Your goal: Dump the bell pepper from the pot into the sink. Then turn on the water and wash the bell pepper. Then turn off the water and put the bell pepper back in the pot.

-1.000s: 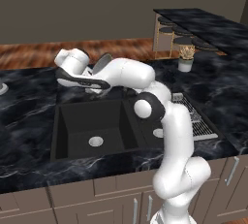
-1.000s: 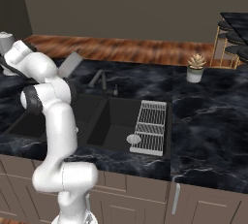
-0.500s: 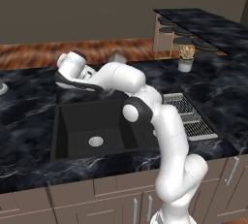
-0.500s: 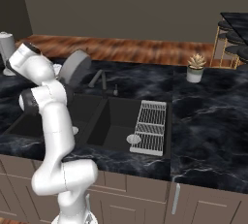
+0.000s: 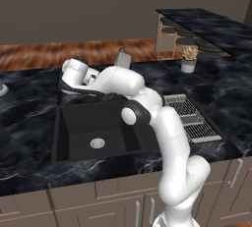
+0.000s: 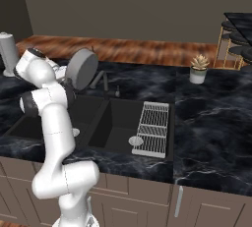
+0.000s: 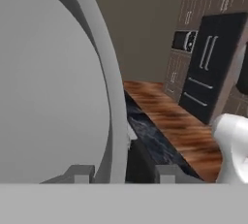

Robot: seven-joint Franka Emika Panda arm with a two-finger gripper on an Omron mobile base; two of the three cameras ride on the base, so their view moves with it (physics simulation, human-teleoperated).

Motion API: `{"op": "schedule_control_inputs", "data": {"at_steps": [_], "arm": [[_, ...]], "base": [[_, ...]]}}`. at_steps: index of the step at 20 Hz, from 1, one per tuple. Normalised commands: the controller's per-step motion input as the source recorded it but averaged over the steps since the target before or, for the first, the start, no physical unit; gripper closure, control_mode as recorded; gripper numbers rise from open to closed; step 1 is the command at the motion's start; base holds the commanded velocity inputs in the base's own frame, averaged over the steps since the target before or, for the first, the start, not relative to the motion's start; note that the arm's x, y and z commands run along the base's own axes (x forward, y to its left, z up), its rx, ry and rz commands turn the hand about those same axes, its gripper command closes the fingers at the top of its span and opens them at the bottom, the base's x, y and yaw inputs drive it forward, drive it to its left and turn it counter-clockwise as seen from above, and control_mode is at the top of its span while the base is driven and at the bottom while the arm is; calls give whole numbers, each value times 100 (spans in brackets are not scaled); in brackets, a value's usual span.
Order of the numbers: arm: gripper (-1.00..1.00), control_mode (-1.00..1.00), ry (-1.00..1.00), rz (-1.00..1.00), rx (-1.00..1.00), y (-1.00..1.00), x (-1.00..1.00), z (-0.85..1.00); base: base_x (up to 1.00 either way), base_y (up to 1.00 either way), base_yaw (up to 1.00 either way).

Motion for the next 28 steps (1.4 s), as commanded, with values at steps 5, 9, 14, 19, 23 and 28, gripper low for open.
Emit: {"op": "schedule_control_inputs", "data": {"at_steps": [5, 9, 14, 19, 23, 28], "arm": [[100, -100, -6, -5, -23, 0, 7, 16], [100, -100, -4, -1, -27, 0, 0, 16], [100, -100, 0, 0, -27, 0, 1, 6], [100, -100, 0, 0, -25, 0, 0, 6], [100, -100, -1, 0, -27, 0, 0, 6], [100, -100, -2, -1, -24, 0, 0, 7]], "base": [[0, 0, 0], [0, 0, 0], [0, 0, 0], [0, 0, 0], [0, 0, 0], [0, 0, 0]]}}
